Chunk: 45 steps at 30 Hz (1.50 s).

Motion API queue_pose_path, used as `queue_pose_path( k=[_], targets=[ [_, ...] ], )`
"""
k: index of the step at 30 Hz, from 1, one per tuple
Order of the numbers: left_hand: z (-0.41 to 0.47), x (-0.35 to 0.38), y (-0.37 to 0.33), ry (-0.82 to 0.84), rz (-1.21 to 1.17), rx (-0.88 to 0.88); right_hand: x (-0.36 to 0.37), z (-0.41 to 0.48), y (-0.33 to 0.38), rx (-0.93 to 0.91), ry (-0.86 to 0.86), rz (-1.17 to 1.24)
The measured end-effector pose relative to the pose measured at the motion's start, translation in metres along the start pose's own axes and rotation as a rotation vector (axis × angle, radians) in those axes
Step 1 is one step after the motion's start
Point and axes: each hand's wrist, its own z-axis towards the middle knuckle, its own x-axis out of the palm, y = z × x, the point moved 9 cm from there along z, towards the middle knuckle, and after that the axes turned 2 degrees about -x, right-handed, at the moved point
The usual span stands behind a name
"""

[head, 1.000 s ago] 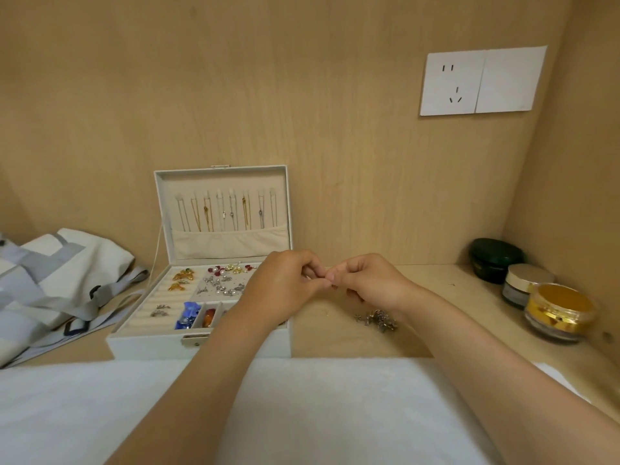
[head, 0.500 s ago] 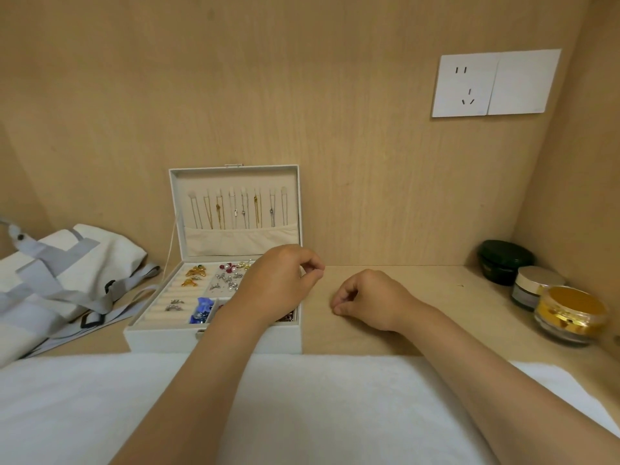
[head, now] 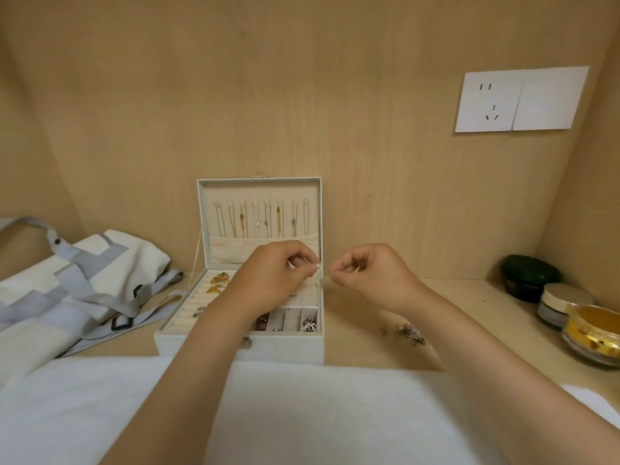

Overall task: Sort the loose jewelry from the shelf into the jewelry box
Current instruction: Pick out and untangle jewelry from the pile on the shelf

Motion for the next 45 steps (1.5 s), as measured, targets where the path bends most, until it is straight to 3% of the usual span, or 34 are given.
queue_pose_path(
  k=[4,9,22,33,40,42,45],
  targets=[
    [-0.002,-0.01,0.008,-0.025,-0.053,0.009,0.011,0.016,0.023,-0.056,-0.005,-0.05],
    [-0.008,-0.015,0.023,-0.009,-0.046,0.006,0.027,0.024,0.05,-0.205,0.009,-0.304],
    [-0.016,-0.021,0.037,-0.03,-0.027,-0.039,0.05,0.016,0.06,-0.329,0.051,-0.417],
    [-0.016,-0.015,0.04,-0.066,-0.198,-0.037,0.042,0.016,0.043,-0.158,0.001,-0.059],
    [-0.018,-0.012,0.038,-0.053,-0.357,-0.08,0.043,0.011,0.031,-0.056,0.041,0.295],
    [-0.019,-0.012,0.039,-0.066,-0.345,-0.088,0.042,0.013,0.021,-0.043,0.059,0.116],
    [-0.019,-0.016,0.045,-0.104,-0.349,-0.123,0.041,0.015,0.01,-0.073,0.083,-0.35]
  ],
)
